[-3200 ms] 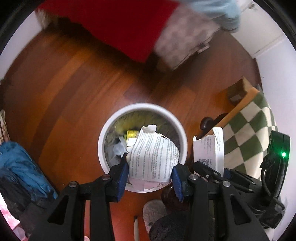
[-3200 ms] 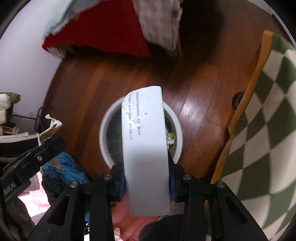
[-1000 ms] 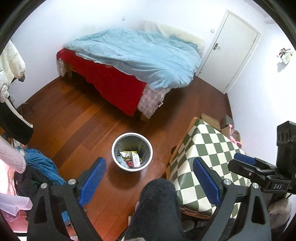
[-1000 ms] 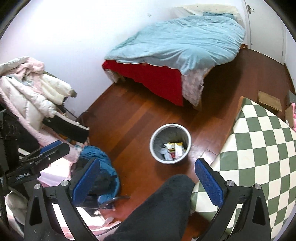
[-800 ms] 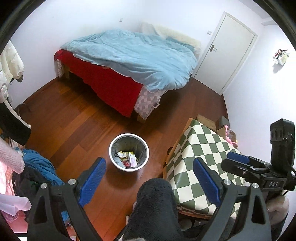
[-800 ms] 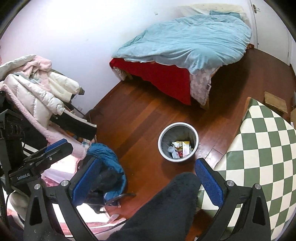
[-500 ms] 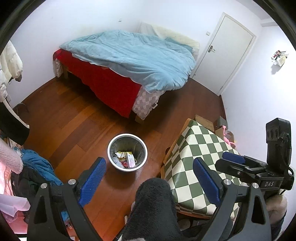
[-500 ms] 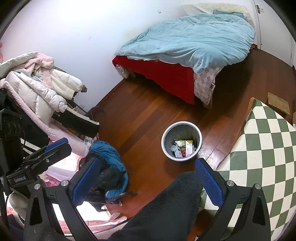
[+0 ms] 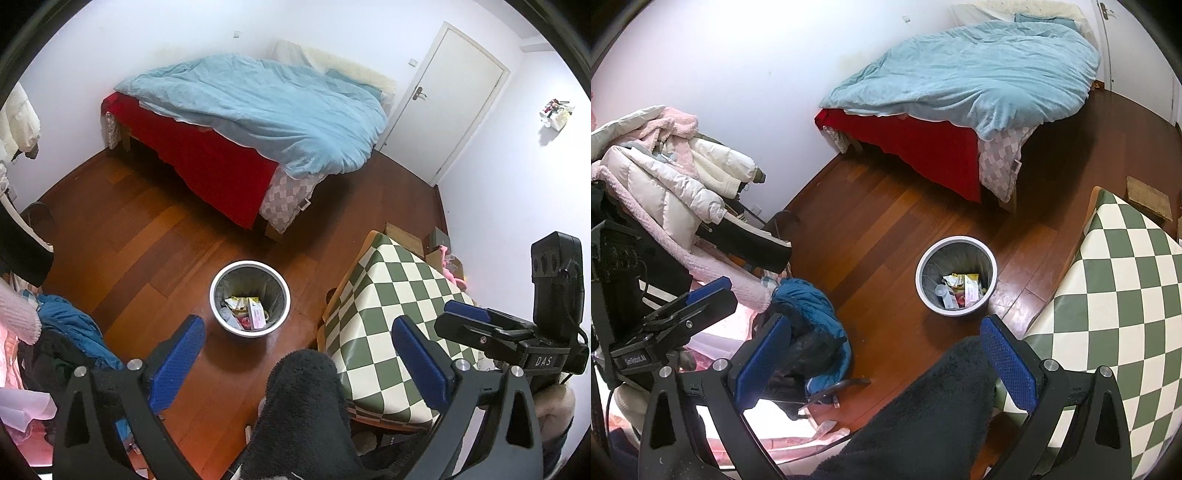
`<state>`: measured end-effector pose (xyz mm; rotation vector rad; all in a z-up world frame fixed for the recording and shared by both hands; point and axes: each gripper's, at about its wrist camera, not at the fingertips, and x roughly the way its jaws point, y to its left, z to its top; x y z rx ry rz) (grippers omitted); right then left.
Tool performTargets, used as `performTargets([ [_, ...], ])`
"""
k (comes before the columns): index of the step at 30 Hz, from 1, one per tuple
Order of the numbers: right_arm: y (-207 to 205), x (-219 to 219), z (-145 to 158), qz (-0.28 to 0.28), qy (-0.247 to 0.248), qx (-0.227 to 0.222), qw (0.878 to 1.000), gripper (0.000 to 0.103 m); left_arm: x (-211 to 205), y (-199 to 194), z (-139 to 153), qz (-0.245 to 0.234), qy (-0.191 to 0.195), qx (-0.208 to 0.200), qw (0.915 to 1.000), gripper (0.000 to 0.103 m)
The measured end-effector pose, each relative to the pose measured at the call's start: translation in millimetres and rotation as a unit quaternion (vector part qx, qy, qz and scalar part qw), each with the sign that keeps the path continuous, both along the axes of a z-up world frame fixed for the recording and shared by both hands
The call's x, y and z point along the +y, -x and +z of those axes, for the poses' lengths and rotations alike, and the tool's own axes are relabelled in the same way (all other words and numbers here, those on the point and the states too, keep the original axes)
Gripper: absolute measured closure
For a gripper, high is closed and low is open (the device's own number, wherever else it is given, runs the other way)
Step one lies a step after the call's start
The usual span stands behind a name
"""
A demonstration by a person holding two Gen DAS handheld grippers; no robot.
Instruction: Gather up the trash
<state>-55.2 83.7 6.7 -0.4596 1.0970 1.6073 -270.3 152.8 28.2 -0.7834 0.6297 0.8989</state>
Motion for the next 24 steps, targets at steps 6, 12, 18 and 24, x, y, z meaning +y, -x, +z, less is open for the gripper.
performTargets([
  [6, -3.2, -2.2, 2.2, 0.0, -0.003, 0.001, 1.0, 0.0, -3.2, -4.7, 1.1, -0.012, 0.002, -0.006, 0.9999, 0.0],
  [12, -1.4, -1.2, 2.4, 0.002, 0.001, 0.009, 1.0, 0.0, -4.1, -3.9, 1.4, -0.013, 0.004, -0.011, 0.9998, 0.0],
  [18, -0.6, -1.4, 2.4, 0.002, 0.001, 0.012, 1.0, 0.0, -5.1, -1.4, 3.4, -0.009, 0.001, -0.015, 0.9998, 0.0],
  [24, 0.6, 0.4, 8.9, 0.006, -0.003, 0.016, 1.0, 0.0, -5.7, -0.1, 4.6, -0.003, -0.001, -0.015, 0.9999, 0.0],
])
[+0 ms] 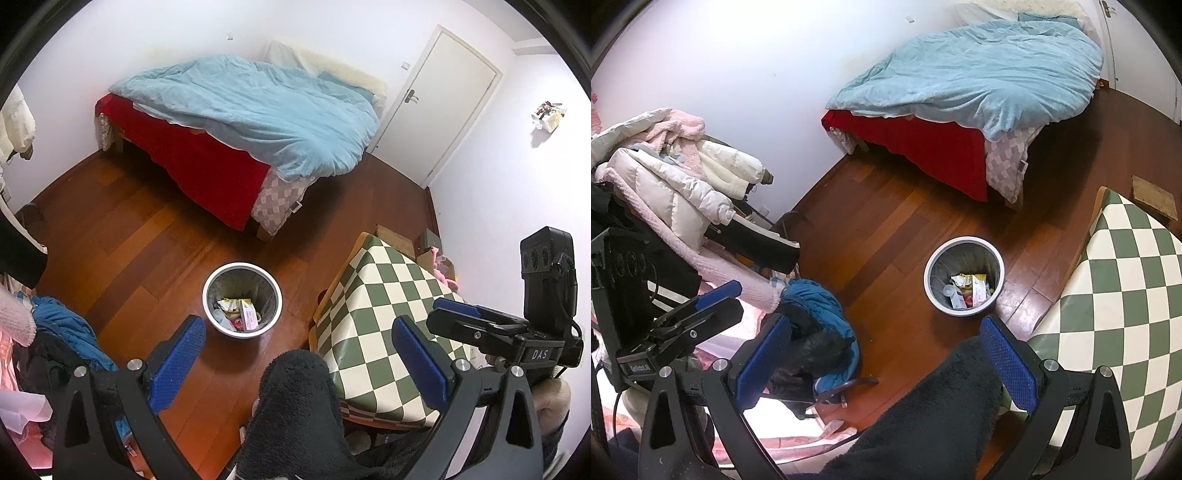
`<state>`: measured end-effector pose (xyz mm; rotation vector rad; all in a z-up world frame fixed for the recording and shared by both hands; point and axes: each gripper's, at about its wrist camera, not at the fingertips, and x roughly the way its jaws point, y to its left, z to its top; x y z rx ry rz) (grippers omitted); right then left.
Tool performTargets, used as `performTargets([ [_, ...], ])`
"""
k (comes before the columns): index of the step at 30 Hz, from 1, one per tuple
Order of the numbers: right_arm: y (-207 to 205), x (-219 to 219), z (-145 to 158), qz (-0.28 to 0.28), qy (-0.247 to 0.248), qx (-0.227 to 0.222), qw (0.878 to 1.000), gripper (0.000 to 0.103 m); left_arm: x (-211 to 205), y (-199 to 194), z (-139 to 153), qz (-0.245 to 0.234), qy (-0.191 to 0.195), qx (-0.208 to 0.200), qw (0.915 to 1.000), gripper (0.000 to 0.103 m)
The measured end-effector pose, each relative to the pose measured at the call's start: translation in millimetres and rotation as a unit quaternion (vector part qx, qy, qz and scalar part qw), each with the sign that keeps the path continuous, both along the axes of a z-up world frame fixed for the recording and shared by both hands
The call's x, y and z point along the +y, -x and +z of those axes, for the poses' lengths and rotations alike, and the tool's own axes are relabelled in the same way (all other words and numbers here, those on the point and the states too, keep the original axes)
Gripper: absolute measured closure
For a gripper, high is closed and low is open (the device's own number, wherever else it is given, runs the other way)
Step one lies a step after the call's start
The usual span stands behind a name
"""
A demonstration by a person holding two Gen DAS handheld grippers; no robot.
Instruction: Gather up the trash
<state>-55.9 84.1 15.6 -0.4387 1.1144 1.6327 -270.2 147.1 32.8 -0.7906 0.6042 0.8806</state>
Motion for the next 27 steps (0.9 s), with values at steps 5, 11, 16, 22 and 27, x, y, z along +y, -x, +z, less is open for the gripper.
performTargets([
  [5, 1.8, 1.3, 1.5, 0.002, 0.0, 0.001, 1.0, 0.0, -0.1, 2.3, 0.8, 0.003, -0.002, 0.0, 1.0, 0.0],
  [11, 3.2, 4.1, 2.8, 0.002, 0.0, 0.001, 1.0, 0.0, -2.1, 4.1, 2.3, 0.01, -0.004, -0.001, 0.9999, 0.0],
  [16, 4.2, 5.0, 3.4, 0.002, 0.0, 0.002, 1.0, 0.0, -2.7, 3.9, 2.6, 0.012, -0.005, 0.0, 0.9999, 0.0],
  [22, 6.2, 6.3, 4.9, 0.007, 0.0, 0.001, 1.0, 0.0, -2.3, 4.2, 2.8, 0.011, -0.005, 0.0, 0.9999, 0.0],
  [27, 6.9, 7.0, 4.8, 0.006, 0.0, 0.001, 1.0, 0.0, -3.1, 3.6, 2.5, 0.012, -0.005, 0.0, 0.9999, 0.0],
])
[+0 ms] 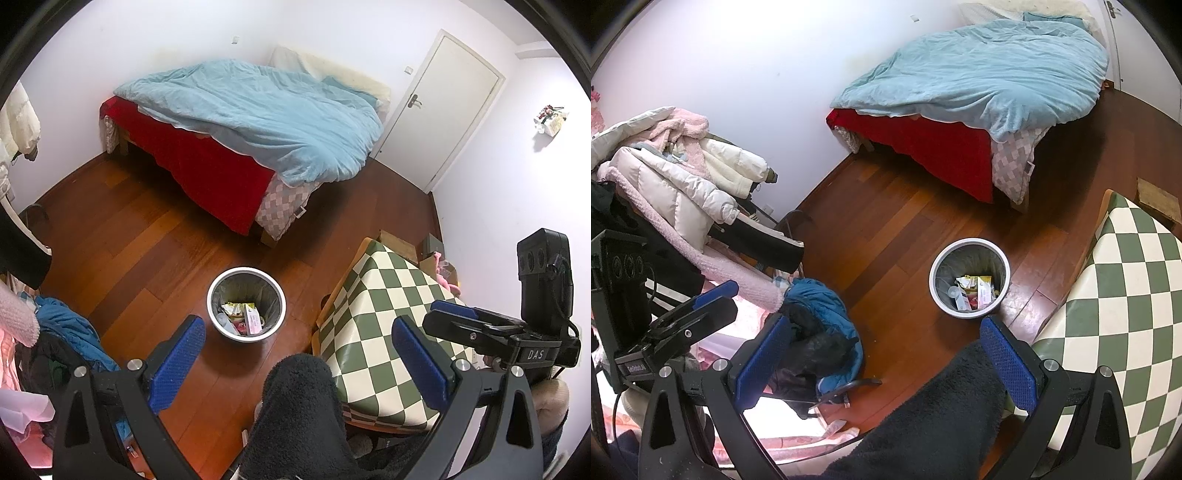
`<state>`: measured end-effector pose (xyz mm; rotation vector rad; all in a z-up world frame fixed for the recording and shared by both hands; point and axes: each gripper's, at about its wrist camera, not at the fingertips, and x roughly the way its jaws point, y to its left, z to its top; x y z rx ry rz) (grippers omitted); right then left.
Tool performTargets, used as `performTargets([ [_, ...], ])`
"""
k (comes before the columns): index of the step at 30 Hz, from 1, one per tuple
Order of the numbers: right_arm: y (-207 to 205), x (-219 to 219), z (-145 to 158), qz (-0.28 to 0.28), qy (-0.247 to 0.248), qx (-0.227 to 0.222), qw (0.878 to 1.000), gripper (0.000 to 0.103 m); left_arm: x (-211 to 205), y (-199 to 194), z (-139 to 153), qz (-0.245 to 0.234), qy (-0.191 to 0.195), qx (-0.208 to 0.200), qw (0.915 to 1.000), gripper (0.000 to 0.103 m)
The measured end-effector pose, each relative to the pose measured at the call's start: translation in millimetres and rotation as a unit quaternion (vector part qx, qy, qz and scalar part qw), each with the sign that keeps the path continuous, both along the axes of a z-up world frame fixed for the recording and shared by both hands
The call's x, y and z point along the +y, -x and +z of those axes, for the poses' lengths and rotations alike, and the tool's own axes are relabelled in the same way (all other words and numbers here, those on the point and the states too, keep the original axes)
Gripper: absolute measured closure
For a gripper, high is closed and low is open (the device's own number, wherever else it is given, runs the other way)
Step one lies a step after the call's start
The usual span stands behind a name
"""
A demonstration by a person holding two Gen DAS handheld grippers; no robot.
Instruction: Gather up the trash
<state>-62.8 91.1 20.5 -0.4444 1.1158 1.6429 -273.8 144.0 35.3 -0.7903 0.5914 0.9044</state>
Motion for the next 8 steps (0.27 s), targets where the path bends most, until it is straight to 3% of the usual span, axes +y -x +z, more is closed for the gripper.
performTargets([
  [8, 7.9, -1.3, 1.5, 0.008, 0.001, 0.003, 1.0, 0.0, 1.0, -1.7, 1.0, -0.003, 0.002, 0.002, 1.0, 0.0],
])
